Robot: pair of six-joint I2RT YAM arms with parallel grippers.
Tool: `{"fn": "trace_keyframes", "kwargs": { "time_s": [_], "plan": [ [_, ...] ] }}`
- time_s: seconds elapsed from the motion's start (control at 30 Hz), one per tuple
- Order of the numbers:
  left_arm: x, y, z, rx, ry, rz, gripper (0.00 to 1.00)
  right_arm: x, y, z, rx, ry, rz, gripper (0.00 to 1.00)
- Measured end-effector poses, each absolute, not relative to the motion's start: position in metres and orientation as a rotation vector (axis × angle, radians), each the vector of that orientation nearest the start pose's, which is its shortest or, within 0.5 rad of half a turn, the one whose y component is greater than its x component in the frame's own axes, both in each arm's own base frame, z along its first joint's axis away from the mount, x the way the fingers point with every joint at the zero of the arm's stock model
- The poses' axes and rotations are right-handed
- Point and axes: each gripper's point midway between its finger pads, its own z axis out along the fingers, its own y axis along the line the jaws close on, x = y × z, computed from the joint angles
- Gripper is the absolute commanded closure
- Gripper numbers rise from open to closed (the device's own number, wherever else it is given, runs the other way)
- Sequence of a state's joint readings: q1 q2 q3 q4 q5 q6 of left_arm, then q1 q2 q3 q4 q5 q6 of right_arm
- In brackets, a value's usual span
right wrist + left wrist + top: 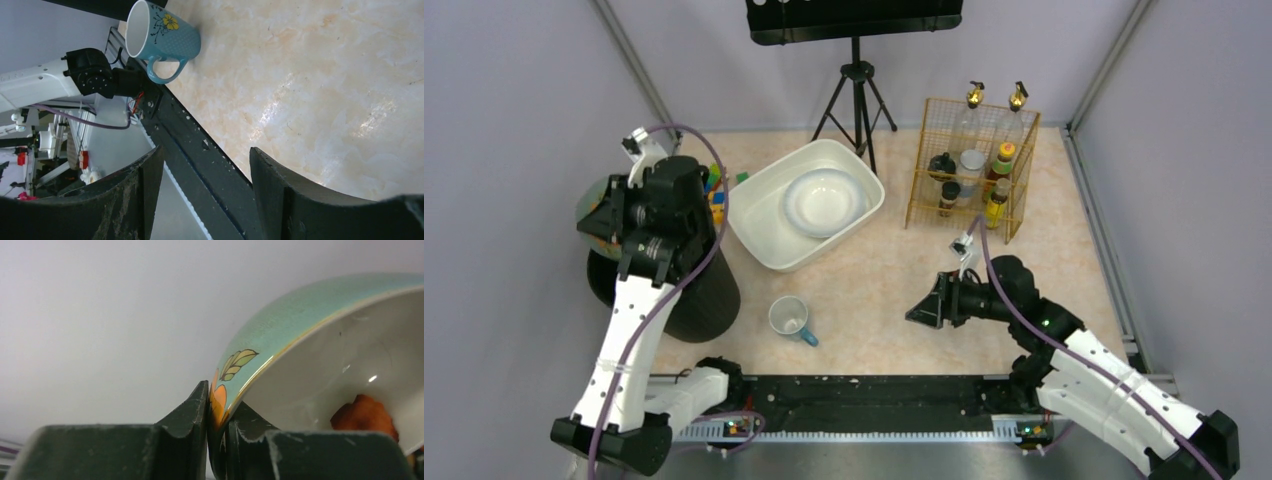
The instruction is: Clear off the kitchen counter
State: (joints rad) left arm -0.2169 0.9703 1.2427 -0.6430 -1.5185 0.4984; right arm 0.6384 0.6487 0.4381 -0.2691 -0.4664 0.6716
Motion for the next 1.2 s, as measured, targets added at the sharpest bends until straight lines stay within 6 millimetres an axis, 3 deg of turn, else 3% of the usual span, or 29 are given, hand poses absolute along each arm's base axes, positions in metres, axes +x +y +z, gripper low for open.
{"fn": "trace_keyframes", "kwargs": {
  "time_s": [0.1,0.27,0.4,0.57,0.63,0.73,0.83,0.97,1.07,1.2],
  "plan": [
    [0.183,0.138,0.407,-0.464,1.779,1.557,1.0,0.133,0.226,0.151,-0.28,2.237,1.248,0.37],
    [0.195,0.133,0.386,-0.325,1.854,1.635,1.0,0.132,0.226,0.151,-0.278,2.237,1.25,0.37],
    [0.206,0.129,0.396,-0.352,1.833,1.597,1.0,0.133,0.226,0.151,-0.278,2.236,1.249,0.37],
    [0.204,0.128,0.369,-0.235,1.883,1.667,1.0,0.133,0.226,0.151,-0.281,2.235,1.253,0.37],
    [0.208,0.127,0.381,-0.218,1.895,1.66,1.0,0.133,0.227,0.152,-0.282,2.231,1.254,0.37],
    [0.207,0.127,0.415,-0.361,1.816,1.548,1.0,0.133,0.227,0.152,-0.283,2.23,1.255,0.37],
    [0.193,0.13,0.414,-0.441,1.766,1.503,1.0,0.134,0.228,0.151,-0.283,2.236,1.255,0.37],
    [0.183,0.133,0.401,-0.372,1.808,1.592,1.0,0.134,0.228,0.149,-0.282,2.241,1.253,0.37],
    [0.187,0.13,0.414,-0.367,1.797,1.581,1.0,0.134,0.228,0.149,-0.281,2.244,1.253,0.37],
    [0.183,0.127,0.449,-0.431,1.743,1.518,1.0,0.135,0.229,0.147,-0.276,2.255,1.252,0.37]
  ]
}}
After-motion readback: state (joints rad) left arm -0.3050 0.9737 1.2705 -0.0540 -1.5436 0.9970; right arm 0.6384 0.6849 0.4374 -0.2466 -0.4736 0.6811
